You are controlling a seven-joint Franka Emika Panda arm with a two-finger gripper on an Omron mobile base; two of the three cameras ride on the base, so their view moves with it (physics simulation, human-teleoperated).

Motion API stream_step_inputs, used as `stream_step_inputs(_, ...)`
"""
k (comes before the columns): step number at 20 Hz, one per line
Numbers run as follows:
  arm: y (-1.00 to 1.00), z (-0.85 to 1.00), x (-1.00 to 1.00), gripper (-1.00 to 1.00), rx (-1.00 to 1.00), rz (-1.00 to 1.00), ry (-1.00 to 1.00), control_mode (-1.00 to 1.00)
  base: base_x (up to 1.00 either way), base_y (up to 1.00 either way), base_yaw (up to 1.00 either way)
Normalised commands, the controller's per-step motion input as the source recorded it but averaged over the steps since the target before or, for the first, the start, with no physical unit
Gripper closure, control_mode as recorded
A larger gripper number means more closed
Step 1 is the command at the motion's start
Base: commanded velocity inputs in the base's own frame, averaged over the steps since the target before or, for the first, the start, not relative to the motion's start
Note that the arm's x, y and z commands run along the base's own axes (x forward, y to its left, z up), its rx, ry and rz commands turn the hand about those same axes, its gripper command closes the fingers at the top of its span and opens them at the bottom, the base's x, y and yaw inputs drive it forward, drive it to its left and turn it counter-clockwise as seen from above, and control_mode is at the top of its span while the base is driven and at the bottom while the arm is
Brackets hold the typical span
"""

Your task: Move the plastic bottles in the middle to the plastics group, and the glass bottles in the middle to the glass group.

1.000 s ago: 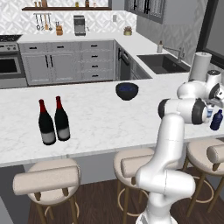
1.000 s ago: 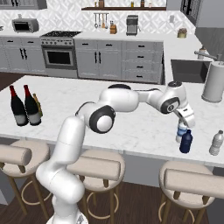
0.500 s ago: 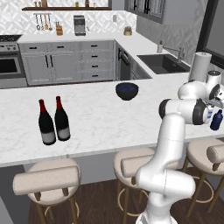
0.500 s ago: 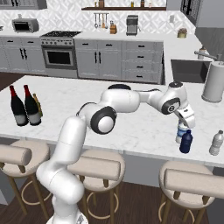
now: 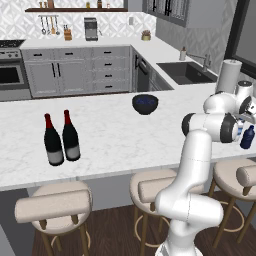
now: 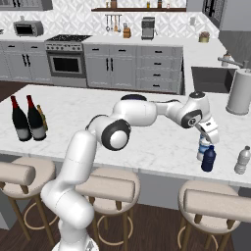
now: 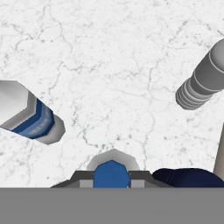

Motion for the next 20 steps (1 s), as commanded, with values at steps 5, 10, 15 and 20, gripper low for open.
stream_step_inputs(5, 0.00, 0.00, 0.00, -1.00, 0.00, 0.00, 0.00, -1.00, 0.00, 0.00, 0.00)
stream_step_inputs(10, 0.00, 0.00, 0.00, -1.00, 0.00, 0.00, 0.00, -1.00, 0.00, 0.00, 0.00)
stream_step_inputs(15, 0.03, 0.00, -0.11, -1.00, 0.00, 0.00, 0.00, -1.00, 0.00, 0.00, 0.00)
stream_step_inputs(20, 0.88, 0.00, -0.37, -1.00, -0.04, 0.00, -0.01, -1.00, 0.00, 0.00, 0.00)
